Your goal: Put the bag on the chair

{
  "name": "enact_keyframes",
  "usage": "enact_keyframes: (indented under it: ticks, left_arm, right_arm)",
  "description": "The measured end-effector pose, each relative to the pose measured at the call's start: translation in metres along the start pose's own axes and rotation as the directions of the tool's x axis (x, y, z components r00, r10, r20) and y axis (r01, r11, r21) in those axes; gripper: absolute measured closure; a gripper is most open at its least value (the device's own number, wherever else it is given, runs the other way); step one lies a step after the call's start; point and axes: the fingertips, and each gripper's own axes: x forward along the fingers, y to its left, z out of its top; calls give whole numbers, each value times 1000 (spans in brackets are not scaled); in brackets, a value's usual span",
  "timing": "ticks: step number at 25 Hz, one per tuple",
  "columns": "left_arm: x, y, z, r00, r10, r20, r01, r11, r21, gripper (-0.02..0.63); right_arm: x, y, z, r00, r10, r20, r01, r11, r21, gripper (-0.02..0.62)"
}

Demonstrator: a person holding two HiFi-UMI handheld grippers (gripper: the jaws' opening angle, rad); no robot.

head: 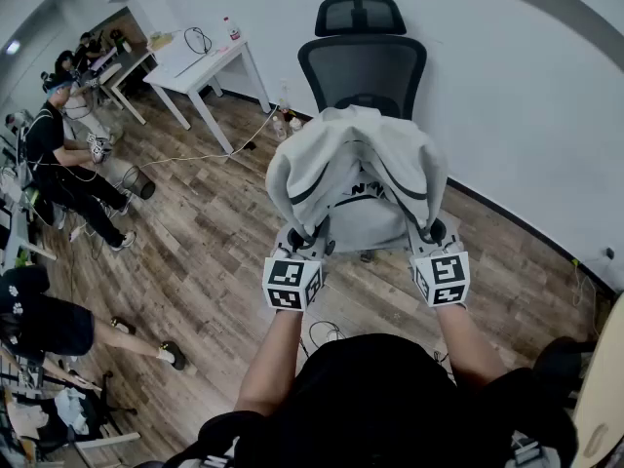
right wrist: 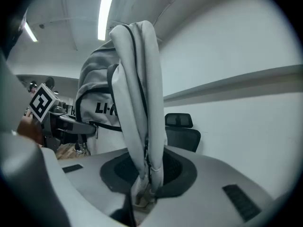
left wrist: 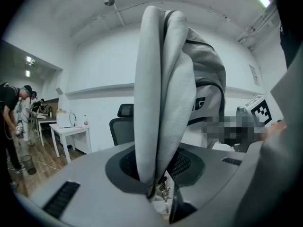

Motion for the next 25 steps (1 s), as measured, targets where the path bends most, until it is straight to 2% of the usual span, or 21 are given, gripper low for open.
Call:
enact_keyframes:
  ticks: [8, 16, 25]
  left_arm:
    - [1, -1, -1, 1000, 11, 7, -11, 999, 32, 499]
    - [4, 0, -6, 1000, -12, -2, 12, 999, 44, 500]
    - [4, 40, -10, 998, -59, -7, 59, 998, 29, 500]
  right_arm:
    - [2, -2, 0, 1000, -6, 5, 6, 1000, -18, 508]
    - [5, -1, -3, 1000, -20, -2, 20, 1000, -15, 506]
    - [28, 30, 0, 999, -47, -20, 47, 999, -11, 506]
